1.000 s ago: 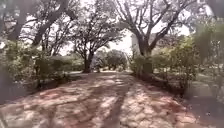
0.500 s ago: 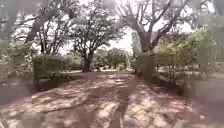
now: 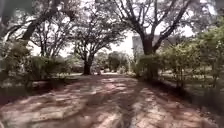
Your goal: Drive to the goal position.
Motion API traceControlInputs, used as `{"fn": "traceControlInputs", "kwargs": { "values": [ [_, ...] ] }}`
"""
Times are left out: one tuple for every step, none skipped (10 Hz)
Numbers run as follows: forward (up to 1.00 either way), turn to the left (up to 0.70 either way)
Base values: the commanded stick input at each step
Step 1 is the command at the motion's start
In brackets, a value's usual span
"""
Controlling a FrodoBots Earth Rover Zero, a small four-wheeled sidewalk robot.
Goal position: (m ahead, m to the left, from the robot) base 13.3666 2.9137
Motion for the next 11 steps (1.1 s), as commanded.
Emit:
{"fn": "traceControlInputs", "kwargs": {
  "values": [
    [0.70,0.00],
    [0.70,0.00],
    [0.70,0.00],
    [0.70,0.00],
    [0.70,0.00],
    [0.70,0.00],
    [0.70,0.00],
    [0.70,0.00],
    [0.70,0.00],
    [0.70,0.00],
    [0.70,0.00]
  ]
}}
